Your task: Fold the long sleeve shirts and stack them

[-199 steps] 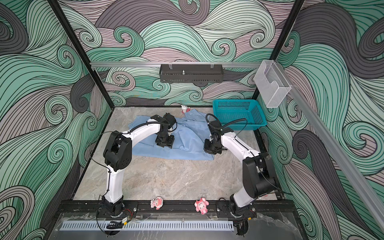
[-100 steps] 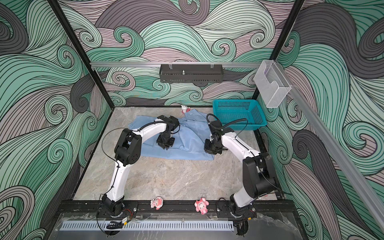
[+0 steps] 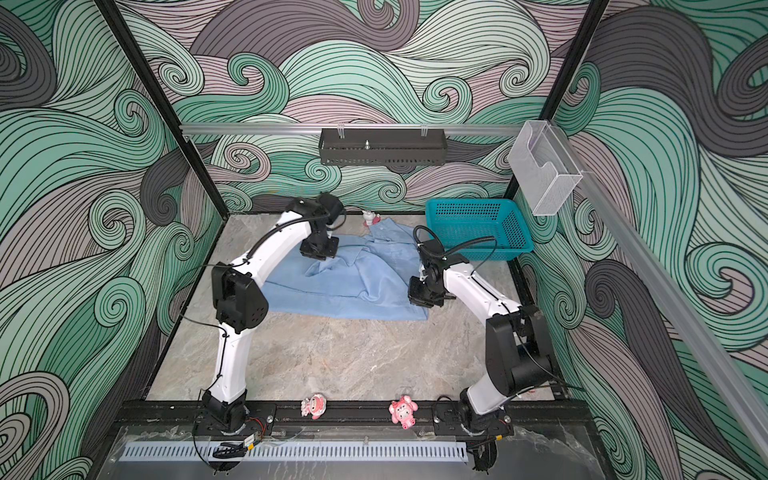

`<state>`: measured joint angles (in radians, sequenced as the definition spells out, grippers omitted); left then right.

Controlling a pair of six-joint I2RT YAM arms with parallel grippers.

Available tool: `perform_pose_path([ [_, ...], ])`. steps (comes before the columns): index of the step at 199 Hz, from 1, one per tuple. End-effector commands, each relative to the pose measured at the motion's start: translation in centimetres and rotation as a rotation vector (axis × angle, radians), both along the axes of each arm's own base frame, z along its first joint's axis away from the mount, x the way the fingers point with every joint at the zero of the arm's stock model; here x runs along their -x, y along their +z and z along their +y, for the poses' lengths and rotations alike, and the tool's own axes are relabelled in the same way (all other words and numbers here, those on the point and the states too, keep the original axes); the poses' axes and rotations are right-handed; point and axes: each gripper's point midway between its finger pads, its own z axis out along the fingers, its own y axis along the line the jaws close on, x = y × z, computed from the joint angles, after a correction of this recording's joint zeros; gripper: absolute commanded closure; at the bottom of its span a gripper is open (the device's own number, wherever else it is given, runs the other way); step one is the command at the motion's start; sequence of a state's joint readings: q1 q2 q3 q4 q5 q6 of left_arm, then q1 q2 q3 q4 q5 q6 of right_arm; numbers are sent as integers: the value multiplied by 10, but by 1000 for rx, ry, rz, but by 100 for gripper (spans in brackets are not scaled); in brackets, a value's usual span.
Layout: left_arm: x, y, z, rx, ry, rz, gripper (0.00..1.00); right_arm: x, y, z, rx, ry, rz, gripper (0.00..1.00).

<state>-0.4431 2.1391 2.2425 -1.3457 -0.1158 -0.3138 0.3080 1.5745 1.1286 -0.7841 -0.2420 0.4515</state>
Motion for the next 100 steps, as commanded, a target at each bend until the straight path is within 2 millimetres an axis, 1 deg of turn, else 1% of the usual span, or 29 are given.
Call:
perform_pose_path([
  [1, 18, 85, 25, 194, 47, -103, 100, -22, 29, 10, -53, 27, -113, 77],
  [13, 23, 103, 28, 297, 50, -124, 100, -31, 36, 14, -64, 32, -147, 75],
  [23, 27, 115, 28, 385, 44, -135, 100, -37, 42, 18, -70, 43, -178, 69],
  [33, 32, 120, 29, 450, 61, -122, 100, -44, 47, 25, -79, 62, -216, 63],
  [49, 41, 119, 31, 516, 78, -70, 100, -52, 52, 36, -85, 100, -285, 58],
  [62, 46, 115, 29, 580, 99, -20, 100, -59, 57, 50, -91, 160, -364, 55],
  [86, 59, 116, 26, 689, 136, 63, 100, -61, 63, 74, -67, 292, -488, 52],
  [100, 65, 119, 30, 728, 168, 66, 100, -61, 64, 80, -58, 322, -520, 51],
])
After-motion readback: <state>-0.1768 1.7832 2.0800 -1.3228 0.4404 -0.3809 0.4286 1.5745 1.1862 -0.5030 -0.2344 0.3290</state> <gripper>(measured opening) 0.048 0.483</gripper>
